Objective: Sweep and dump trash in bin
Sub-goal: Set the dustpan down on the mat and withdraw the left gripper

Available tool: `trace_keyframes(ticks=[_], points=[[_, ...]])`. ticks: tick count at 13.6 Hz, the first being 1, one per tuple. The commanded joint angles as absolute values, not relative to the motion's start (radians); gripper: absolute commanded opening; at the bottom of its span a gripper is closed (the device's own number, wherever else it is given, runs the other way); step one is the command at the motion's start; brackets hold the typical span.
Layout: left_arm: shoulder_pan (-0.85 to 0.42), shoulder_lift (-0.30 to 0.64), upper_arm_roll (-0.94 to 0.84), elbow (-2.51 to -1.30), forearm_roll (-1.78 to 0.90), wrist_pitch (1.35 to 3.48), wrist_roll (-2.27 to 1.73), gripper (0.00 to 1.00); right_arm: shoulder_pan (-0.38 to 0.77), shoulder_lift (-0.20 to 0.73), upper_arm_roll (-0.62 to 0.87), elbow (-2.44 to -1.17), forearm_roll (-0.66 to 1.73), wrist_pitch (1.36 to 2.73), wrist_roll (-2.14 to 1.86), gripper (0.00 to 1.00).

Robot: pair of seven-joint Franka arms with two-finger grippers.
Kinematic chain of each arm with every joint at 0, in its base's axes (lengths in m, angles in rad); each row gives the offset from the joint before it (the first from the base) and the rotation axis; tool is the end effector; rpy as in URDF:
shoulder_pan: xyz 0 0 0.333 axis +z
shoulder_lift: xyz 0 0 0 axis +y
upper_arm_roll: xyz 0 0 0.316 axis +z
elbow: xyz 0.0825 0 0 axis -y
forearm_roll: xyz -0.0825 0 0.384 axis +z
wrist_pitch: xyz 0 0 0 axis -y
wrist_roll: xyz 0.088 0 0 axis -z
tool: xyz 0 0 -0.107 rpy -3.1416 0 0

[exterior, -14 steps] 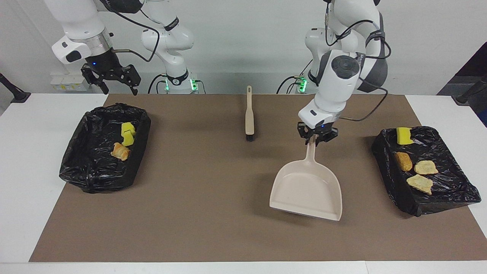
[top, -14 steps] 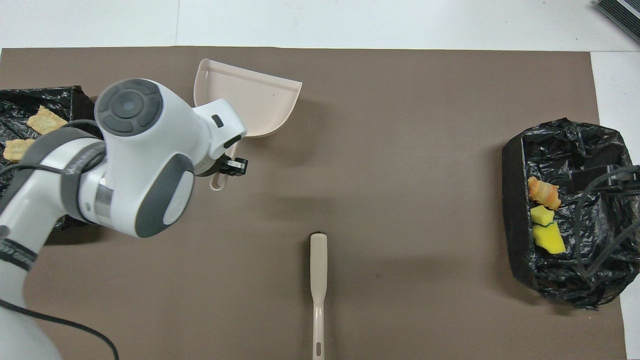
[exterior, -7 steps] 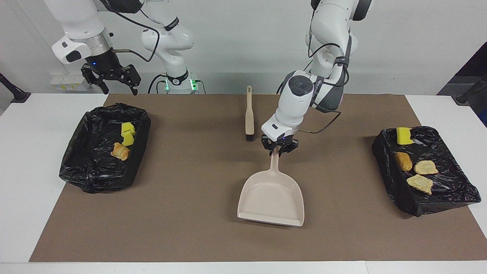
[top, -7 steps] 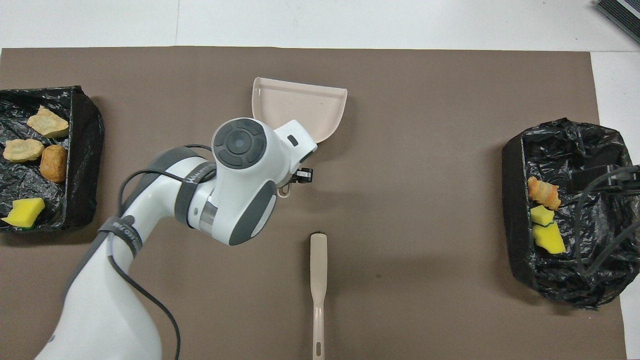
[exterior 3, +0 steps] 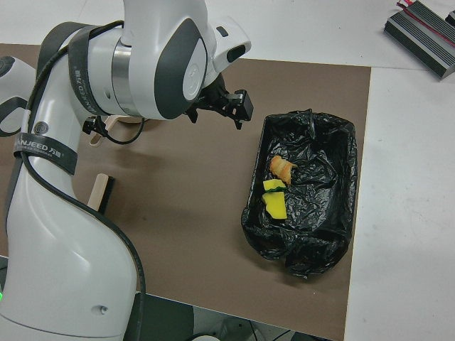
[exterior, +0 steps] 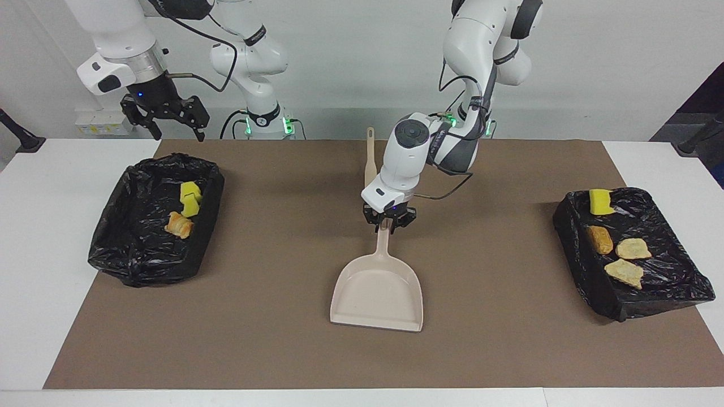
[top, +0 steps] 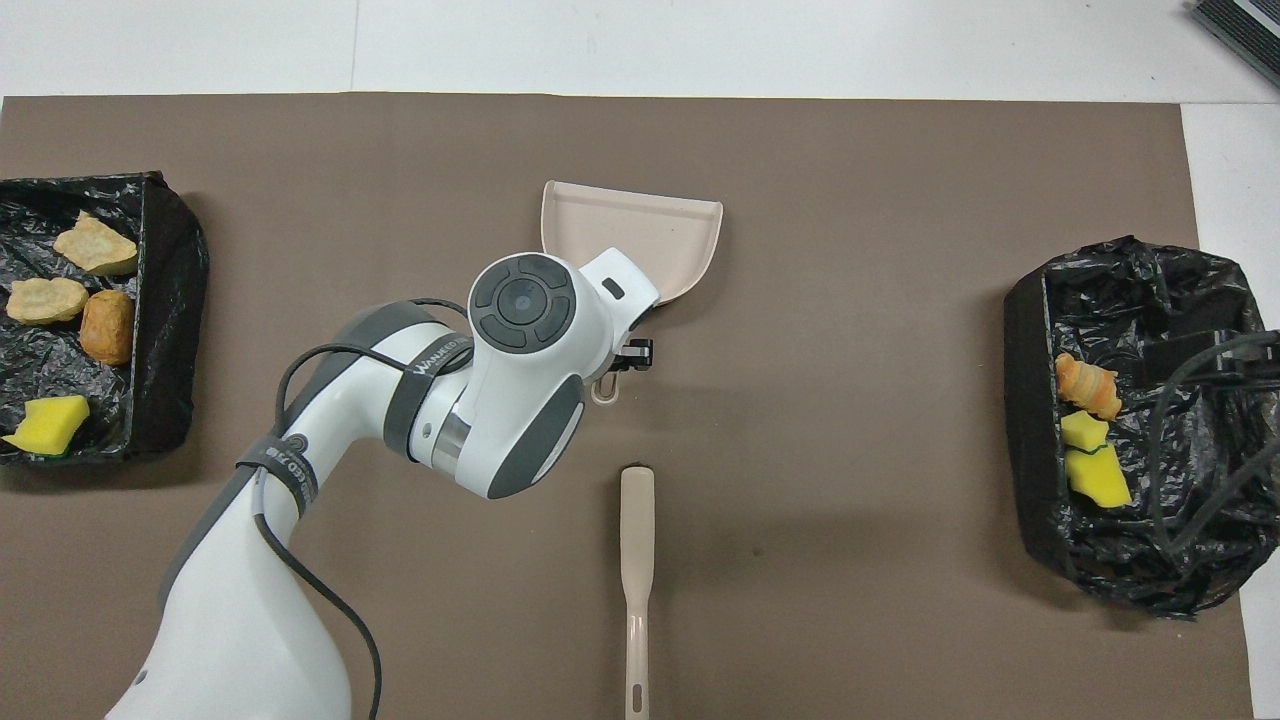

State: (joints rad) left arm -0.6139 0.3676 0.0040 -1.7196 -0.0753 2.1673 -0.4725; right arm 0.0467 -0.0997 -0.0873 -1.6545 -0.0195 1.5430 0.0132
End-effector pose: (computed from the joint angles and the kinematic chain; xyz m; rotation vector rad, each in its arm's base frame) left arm 0.5404 -0.3815 0.3809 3.0426 -0.1491 0.0555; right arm 0.5195 -0.0256 0.6360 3.1297 -0.0841 -0.0193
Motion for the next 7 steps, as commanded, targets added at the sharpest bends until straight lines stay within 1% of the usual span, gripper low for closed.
trace_keyframes(ticks=[1,2,5,7], points=[[-0.548,0.287,0.011,-1.721,-0.091,2.050,-0.468,1.00,0.041,-0.121,-0.086,-1.674,-0.006,1.539,-0.008,1.00],[-0.528,0.276,0.011,-1.697,-0.086,2.021,-0.468,1.00,0.041,-0.121,-0.086,-1.674,-0.006,1.539,-0.006,1.00],[-0.408,0.278,0.011,-1.611,-0.077,1.933,-0.390,1.00,0.041,-0.121,-0.086,-1.674,-0.006,1.539,-0.006,1.00],[-0.313,0.270,0.011,-1.574,-0.078,1.857,-0.255,1.00,0.041,-0.121,-0.086,-1.674,-0.006,1.539,-0.008,1.00]])
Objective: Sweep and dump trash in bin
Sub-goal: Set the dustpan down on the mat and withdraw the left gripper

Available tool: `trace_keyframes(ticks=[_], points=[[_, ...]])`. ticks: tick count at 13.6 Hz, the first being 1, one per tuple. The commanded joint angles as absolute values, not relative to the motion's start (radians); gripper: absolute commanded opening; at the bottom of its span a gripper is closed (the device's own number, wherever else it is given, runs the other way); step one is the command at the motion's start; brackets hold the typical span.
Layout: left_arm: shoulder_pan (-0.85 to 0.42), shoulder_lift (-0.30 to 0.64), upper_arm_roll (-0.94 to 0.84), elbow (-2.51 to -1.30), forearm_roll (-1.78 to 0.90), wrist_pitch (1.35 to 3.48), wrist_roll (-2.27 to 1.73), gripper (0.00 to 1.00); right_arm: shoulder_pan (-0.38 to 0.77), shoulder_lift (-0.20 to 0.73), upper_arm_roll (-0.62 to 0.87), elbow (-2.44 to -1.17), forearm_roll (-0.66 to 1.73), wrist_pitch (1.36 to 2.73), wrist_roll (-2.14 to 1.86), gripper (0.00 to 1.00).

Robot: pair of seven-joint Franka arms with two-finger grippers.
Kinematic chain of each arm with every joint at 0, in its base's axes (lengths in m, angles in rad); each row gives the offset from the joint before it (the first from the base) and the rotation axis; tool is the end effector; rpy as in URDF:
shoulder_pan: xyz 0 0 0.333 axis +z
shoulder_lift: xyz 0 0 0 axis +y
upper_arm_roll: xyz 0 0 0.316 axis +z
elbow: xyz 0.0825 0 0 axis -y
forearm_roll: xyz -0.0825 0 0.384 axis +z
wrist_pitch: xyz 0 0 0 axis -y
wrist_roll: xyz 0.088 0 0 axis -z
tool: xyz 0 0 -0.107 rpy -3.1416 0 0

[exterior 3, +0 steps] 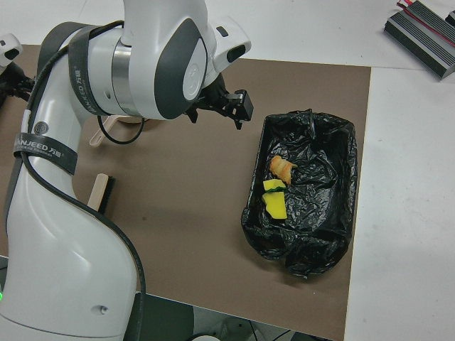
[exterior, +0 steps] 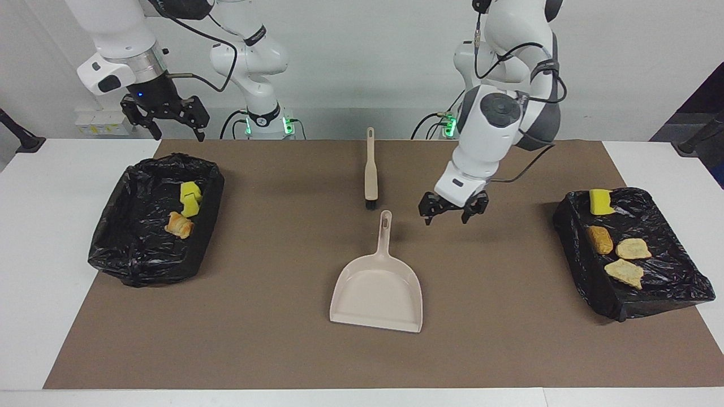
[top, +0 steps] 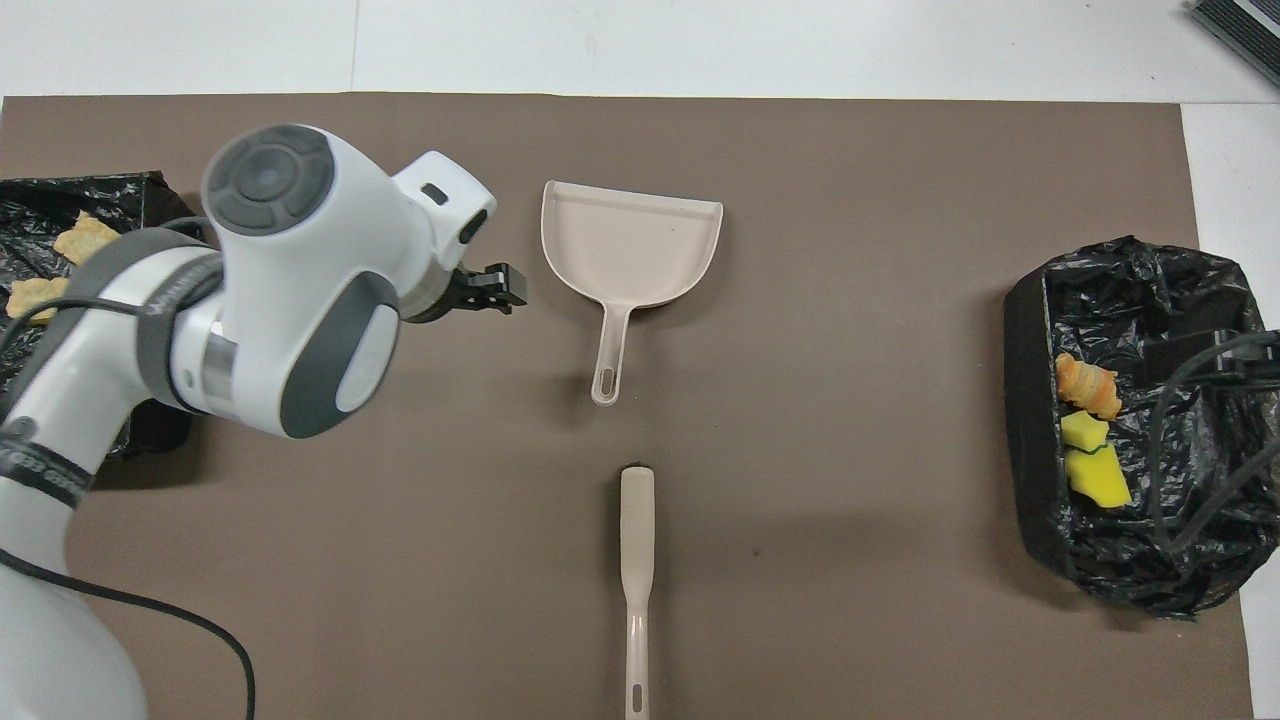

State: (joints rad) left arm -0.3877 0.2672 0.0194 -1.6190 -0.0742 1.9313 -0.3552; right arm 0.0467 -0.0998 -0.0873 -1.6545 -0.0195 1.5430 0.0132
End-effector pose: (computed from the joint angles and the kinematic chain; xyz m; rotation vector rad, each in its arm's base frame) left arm 0.6008 -0.2386 0.4726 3.0647 0.0164 0.0295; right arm 0.5195 -0.0256 0.6361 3.1298 -0.0841 -0.0191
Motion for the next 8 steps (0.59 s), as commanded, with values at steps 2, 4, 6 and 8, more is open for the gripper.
trace_keyframes(ticks=[2,4,6,8], points=[[-0.229,0.236,0.012,-1.554,-0.078,1.789,-0.157,1.00,0.041,-0.121,-0.086,-1.674,-0.006,1.537,-0.008,1.00],[-0.146,0.180,0.014,-1.558,-0.081,1.714,0.013,1.00,0.041,-0.121,-0.086,-1.674,-0.006,1.539,-0.008,1.00],[-0.098,0.131,0.012,-1.568,-0.080,1.649,0.106,1.00,0.041,-0.121,-0.086,-1.674,-0.006,1.539,-0.008,1.00],[-0.097,0.072,0.026,-1.580,-0.078,1.600,0.110,1.00,0.041,-0.121,-0.086,-1.674,-0.006,1.539,-0.008,1.00]])
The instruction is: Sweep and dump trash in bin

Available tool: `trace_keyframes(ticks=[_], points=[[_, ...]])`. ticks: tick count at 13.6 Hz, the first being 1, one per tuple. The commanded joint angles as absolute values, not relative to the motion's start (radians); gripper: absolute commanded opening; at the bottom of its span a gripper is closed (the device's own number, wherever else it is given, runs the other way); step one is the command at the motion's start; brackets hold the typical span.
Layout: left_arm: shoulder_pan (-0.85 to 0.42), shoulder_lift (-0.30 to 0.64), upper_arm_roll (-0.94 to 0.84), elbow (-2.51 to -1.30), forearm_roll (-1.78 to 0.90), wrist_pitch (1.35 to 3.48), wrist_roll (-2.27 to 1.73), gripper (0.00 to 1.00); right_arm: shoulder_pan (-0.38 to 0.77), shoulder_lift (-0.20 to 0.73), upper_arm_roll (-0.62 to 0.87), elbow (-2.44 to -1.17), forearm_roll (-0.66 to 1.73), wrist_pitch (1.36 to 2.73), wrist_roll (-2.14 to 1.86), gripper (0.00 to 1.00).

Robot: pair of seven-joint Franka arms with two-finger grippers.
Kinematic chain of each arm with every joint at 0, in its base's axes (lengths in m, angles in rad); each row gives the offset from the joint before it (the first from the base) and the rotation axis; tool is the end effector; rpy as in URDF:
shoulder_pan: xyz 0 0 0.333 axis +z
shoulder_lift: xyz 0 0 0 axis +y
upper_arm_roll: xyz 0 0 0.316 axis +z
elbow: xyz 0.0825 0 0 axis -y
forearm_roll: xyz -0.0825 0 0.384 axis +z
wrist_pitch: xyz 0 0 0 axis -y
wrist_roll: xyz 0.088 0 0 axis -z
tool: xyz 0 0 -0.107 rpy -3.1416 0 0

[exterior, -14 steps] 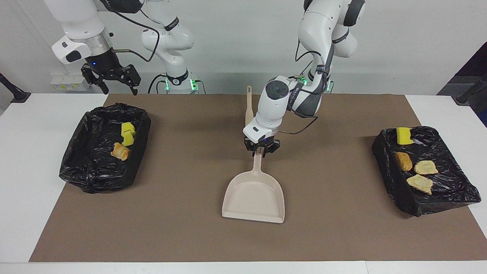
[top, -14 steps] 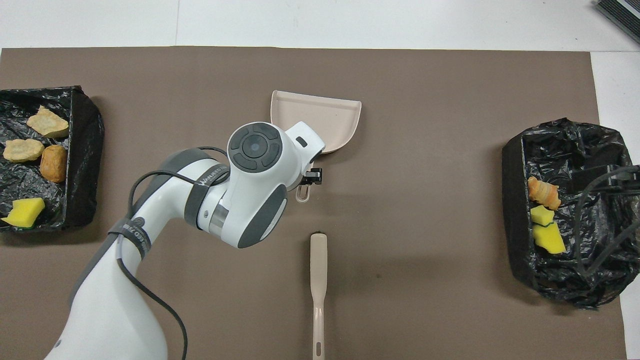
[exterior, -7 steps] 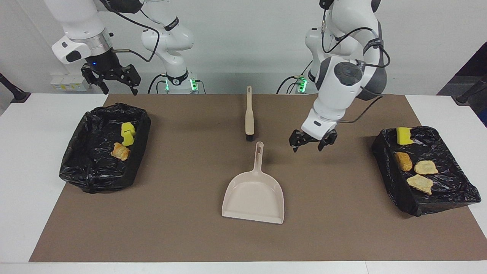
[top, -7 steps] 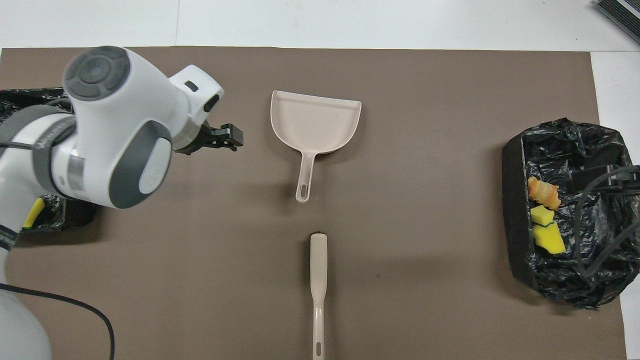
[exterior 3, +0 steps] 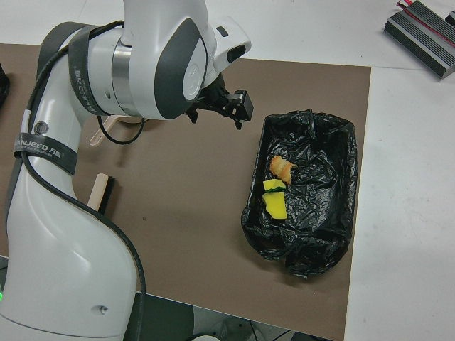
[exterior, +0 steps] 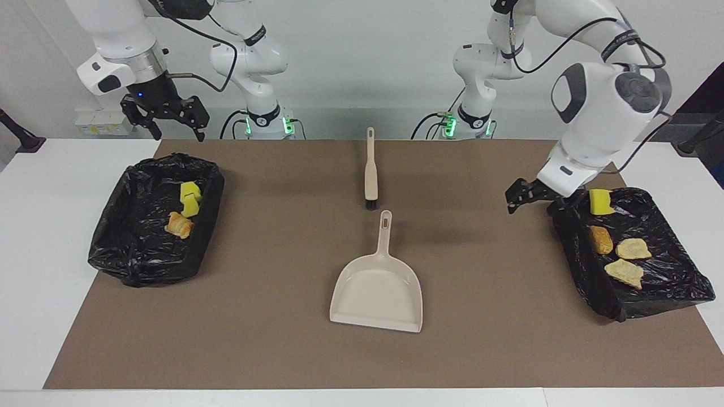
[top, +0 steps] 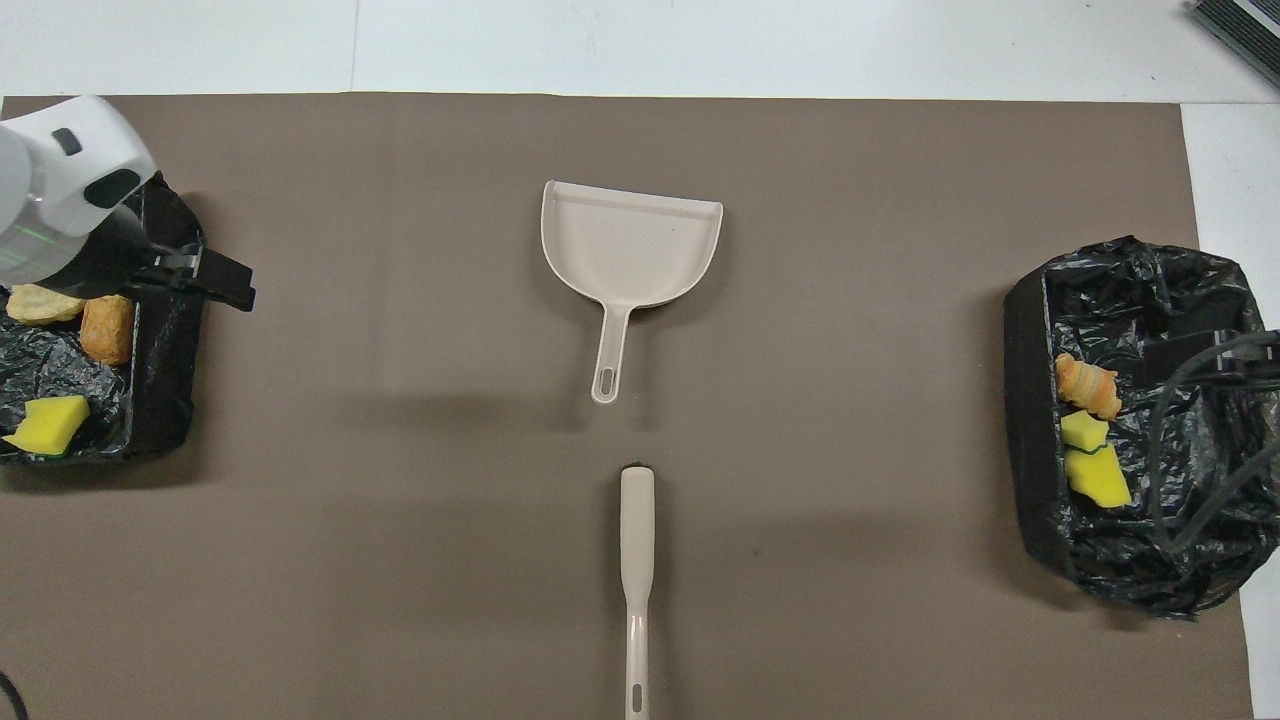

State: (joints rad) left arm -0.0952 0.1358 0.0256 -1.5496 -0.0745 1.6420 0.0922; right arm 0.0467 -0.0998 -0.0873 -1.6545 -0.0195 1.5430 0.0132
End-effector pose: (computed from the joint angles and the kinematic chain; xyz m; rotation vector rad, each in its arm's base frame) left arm 0.5967 -0.0500 0.5625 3.0605 -0.2377 -0.0653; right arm 0.5195 -0.0256 0.6361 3.1298 -0.0841 -0.0191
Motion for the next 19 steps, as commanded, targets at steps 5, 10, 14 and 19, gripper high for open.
trace_keyframes(ticks=[5,10,14,19], points=[[-0.037,-0.070,0.025,-1.640,-0.014,1.540,0.113,1.00,0.041,-0.121,-0.086,-1.674,-0.006,1.539,-0.008,1.00],[-0.037,-0.068,0.026,-1.632,-0.011,1.543,0.103,1.00,0.041,-0.121,-0.086,-1.674,-0.006,1.539,-0.008,1.00],[-0.046,-0.054,0.025,-1.586,-0.012,1.503,0.104,1.00,0.041,-0.121,-0.086,-1.674,-0.006,1.539,-0.008,1.00],[-0.048,-0.026,0.023,-1.508,-0.006,1.459,0.126,1.00,0.041,-0.121,-0.086,-1.674,-0.006,1.539,-0.008,1.00]])
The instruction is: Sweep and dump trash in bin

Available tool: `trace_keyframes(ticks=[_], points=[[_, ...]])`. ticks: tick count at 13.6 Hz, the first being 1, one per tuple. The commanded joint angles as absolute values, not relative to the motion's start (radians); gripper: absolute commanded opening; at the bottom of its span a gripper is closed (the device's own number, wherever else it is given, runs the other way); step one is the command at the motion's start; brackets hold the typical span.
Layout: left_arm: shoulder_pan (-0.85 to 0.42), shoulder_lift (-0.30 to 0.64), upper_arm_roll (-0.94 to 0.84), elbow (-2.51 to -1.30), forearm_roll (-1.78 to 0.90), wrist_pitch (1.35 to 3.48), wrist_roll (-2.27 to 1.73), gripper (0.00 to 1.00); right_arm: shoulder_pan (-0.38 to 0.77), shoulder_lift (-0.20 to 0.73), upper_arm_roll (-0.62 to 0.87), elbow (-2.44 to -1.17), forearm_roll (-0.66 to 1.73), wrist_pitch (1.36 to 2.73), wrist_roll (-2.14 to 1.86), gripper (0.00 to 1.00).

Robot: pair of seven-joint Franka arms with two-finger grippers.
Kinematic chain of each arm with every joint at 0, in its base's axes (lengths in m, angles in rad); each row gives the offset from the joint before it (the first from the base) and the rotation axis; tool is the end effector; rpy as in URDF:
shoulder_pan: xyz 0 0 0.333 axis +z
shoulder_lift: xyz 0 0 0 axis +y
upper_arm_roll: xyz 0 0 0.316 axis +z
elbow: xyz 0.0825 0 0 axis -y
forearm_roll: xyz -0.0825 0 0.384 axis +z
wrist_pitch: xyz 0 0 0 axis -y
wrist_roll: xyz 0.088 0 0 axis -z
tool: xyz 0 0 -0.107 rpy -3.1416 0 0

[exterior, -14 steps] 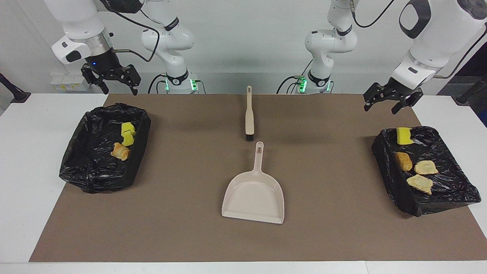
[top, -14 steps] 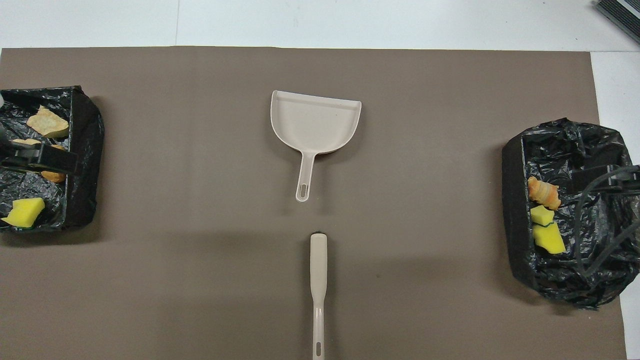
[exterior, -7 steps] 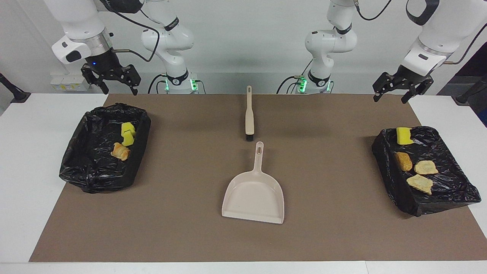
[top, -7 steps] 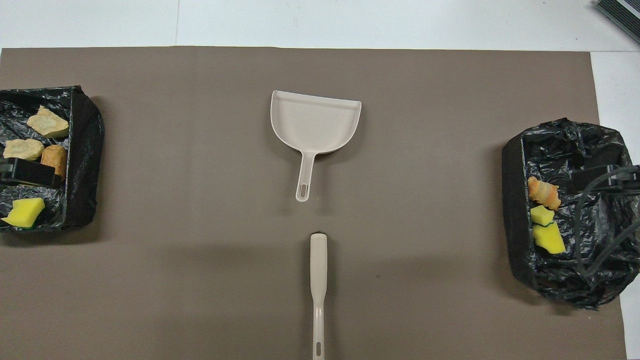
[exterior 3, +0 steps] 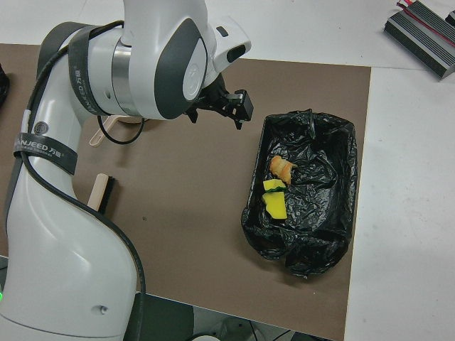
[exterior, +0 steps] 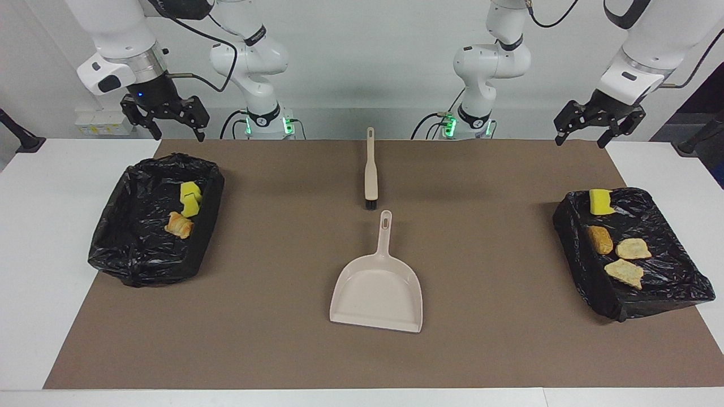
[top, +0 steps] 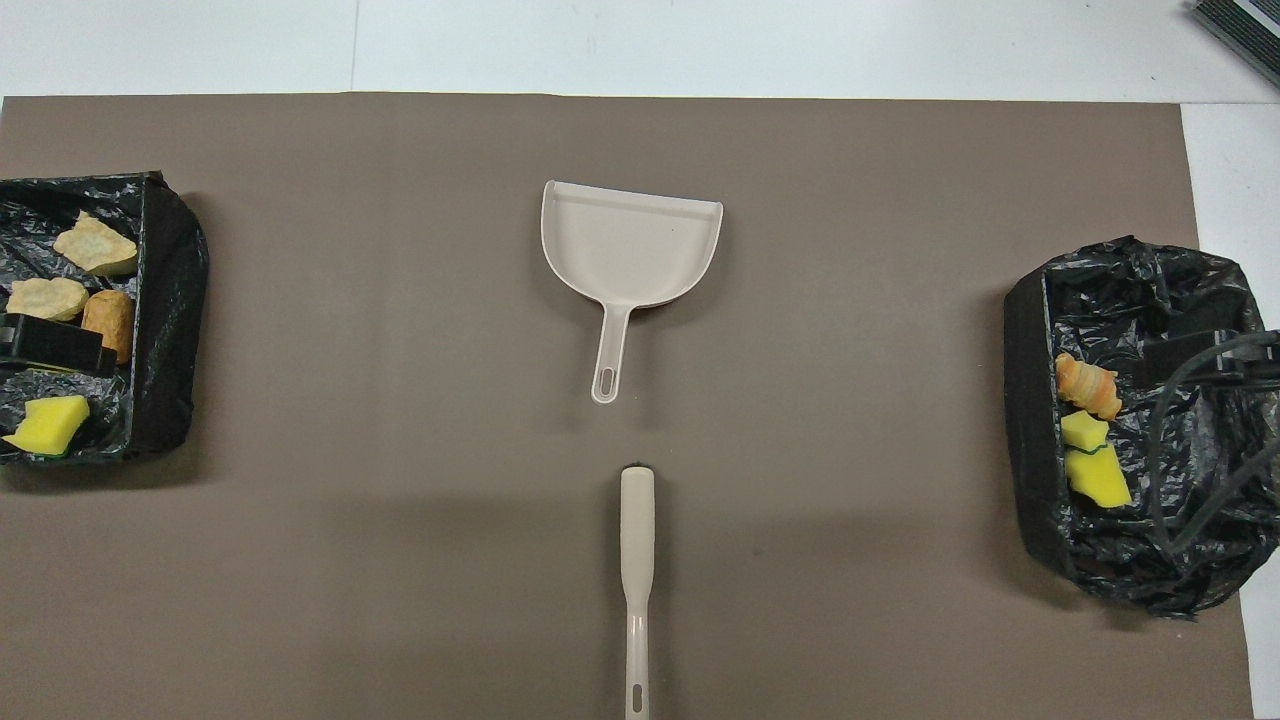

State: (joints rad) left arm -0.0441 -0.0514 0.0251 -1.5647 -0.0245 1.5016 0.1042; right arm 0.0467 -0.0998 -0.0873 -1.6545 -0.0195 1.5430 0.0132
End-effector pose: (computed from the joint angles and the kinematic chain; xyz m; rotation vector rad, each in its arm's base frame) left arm 0.5314 -0.0125 0.6493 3.1093 -0.1943 -0.0165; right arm 0.5195 -0.0256 0.6361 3.1298 -0.0841 -0.0191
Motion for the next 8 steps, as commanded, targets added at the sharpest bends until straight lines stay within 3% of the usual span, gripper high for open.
trace_keyframes(ticks=[1,8], points=[[-0.046,-0.026,0.023,-1.506,-0.005,1.450,0.149,1.00,0.041,-0.121,-0.086,-1.674,-0.006,1.539,-0.008,1.00],[-0.040,-0.032,0.020,-1.496,-0.006,1.411,0.152,1.00,0.041,-0.121,-0.086,-1.674,-0.006,1.539,-0.008,1.00]])
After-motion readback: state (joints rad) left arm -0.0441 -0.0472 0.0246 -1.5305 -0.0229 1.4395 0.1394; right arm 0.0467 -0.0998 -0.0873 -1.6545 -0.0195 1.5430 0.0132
